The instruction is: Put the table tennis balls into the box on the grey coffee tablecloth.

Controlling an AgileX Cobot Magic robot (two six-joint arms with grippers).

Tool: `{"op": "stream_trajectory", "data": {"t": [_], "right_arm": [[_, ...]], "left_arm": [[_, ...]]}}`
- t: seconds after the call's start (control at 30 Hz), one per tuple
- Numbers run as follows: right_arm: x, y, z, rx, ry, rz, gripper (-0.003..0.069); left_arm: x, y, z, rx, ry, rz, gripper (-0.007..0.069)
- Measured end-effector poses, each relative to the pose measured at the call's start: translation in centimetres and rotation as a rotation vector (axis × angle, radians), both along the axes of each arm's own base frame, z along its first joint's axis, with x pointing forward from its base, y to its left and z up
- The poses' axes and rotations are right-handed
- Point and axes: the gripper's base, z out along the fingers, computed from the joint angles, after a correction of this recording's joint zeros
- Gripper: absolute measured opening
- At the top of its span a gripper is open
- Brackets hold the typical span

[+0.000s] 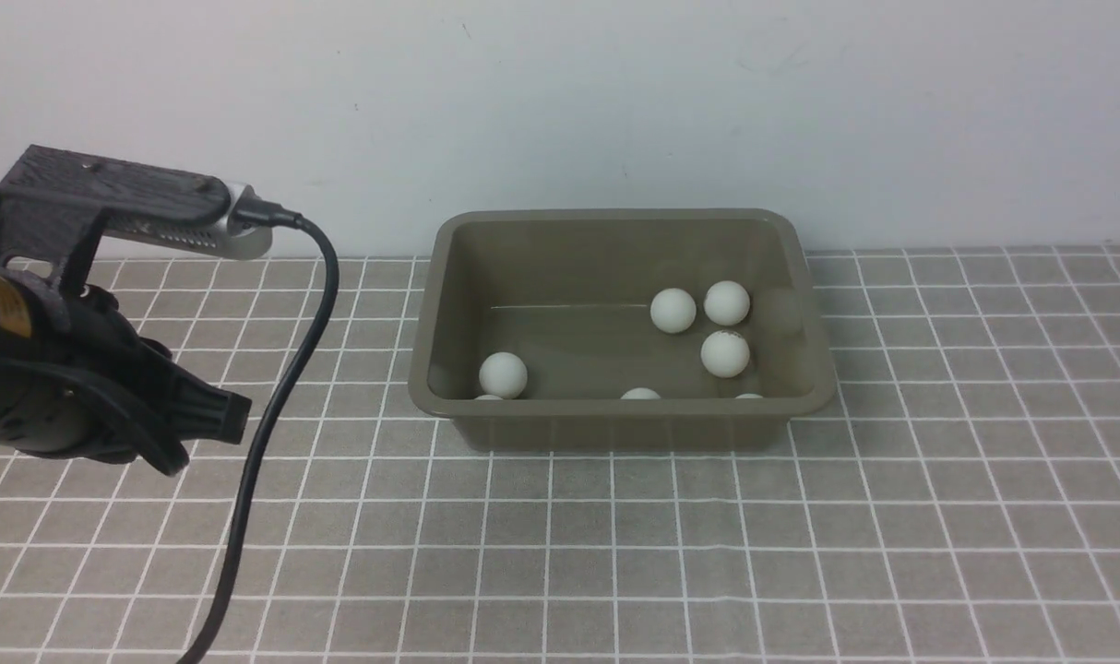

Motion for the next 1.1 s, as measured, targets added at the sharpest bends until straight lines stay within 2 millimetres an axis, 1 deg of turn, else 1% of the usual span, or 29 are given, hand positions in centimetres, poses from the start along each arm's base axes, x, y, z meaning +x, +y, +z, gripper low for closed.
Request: {"op": "stream_trajectory", "data": {"t": [0.03,0.07,0.1,0.13,0.17,0.23,0.27,0.3,0.37,0.47,0.53,0.57,0.6,0.7,0.73,0.77,0.8,0.87,0.9,0.97,1.1], "right_arm": [[-2.5,-0.9,-2.0,0.028,-0.082,-0.014,-0.0014],[-3.6,-1.3,-3.0,0.049,-0.136,-0.021,-0.0014],[-5.8,-2.1,-6.1,0.100,-0.263,-0.037,-0.0014],[-6.6,-2.4,-5.9,0.113,-0.304,-0.036,-0.0014],[-8.9,-3.2,-9.4,0.166,-0.431,-0.048,-0.0014],[-9.5,-3.6,-13.4,0.212,-0.487,-0.061,-0.0014],[-9.3,-3.6,-14.8,0.231,-0.480,-0.069,-0.0014],[-8.9,-3.6,-15.6,0.242,-0.462,-0.074,-0.0014],[-7.5,-3.4,-17.1,0.259,-0.373,-0.090,-0.0014],[-6.4,-3.3,-17.9,0.268,-0.322,-0.115,-0.0014],[-6.4,-3.4,-17.9,0.241,-0.343,-0.134,-0.0014],[-6.4,-3.5,-17.8,0.223,-0.355,-0.144,-0.0014],[-6.4,-3.5,-17.8,0.223,-0.356,-0.143,-0.0014],[-6.4,-3.6,-17.8,0.189,-0.373,-0.161,-0.0013],[-6.4,-3.6,-17.8,0.185,-0.374,-0.164,-0.0013],[-6.4,-3.7,-17.8,0.183,-0.375,-0.165,-0.0013],[-6.4,-3.7,-17.8,0.182,-0.376,-0.165,-0.0013],[-6.4,-3.7,-17.8,0.181,-0.376,-0.166,-0.0013],[-6.4,-3.7,-17.8,0.181,-0.376,-0.166,-0.0013],[-6.4,-3.7,-17.8,0.179,-0.375,-0.168,-0.0013],[-6.4,-3.7,-17.8,0.178,-0.373,-0.169,-0.0013]], "left_arm": [[0.0,-0.1,0.0,-0.007,0.003,-0.006,-0.0005],[0.0,-0.1,0.0,-0.013,0.005,-0.011,-0.0005],[-0.1,-0.3,0.0,-0.028,0.010,-0.021,-0.0005],[-0.1,-0.3,0.0,-0.030,0.011,-0.022,-0.0005],[-0.1,-0.5,0.0,-0.042,0.015,-0.034,-0.0005],[-0.2,-0.7,0.0,-0.060,0.020,-0.053,-0.0005],[-0.2,-0.8,0.0,-0.065,0.020,-0.062,-0.0005],[-0.2,-0.9,0.1,-0.074,0.009,-0.070,-0.0005],[-0.2,-1.1,0.0,-0.104,0.004,-0.074,-0.0005],[-0.9,-1.1,0.1,-0.131,-0.030,-0.081,-0.0005],[-2.1,-0.8,0.1,-0.143,-0.063,-0.088,-0.0005],[-3.4,-0.4,0.2,-0.155,-0.099,-0.090,-0.0005],[-3.6,-0.3,0.3,-0.158,-0.108,-0.090,-0.0005],[-7.0,0.8,0.2,-0.186,-0.224,-0.093,-0.0005],[-8.5,1.2,0.1,-0.200,-0.280,-0.094,-0.0005],[-9.5,1.5,0.2,-0.211,-0.321,-0.095,-0.0005],[-10.9,2.0,-0.2,-0.224,-0.381,-0.096,-0.0005],[-12.9,2.7,-0.3,-0.251,-0.495,-0.097,-0.0005],[-13.1,2.7,-0.4,-0.254,-0.504,-0.097,-0.0005],[-15.3,3.4,-0.4,-0.287,-0.631,-0.100,-0.0005],[-17.6,4.2,-0.6,-0.316,-0.744,-0.105,-0.0005]]}}
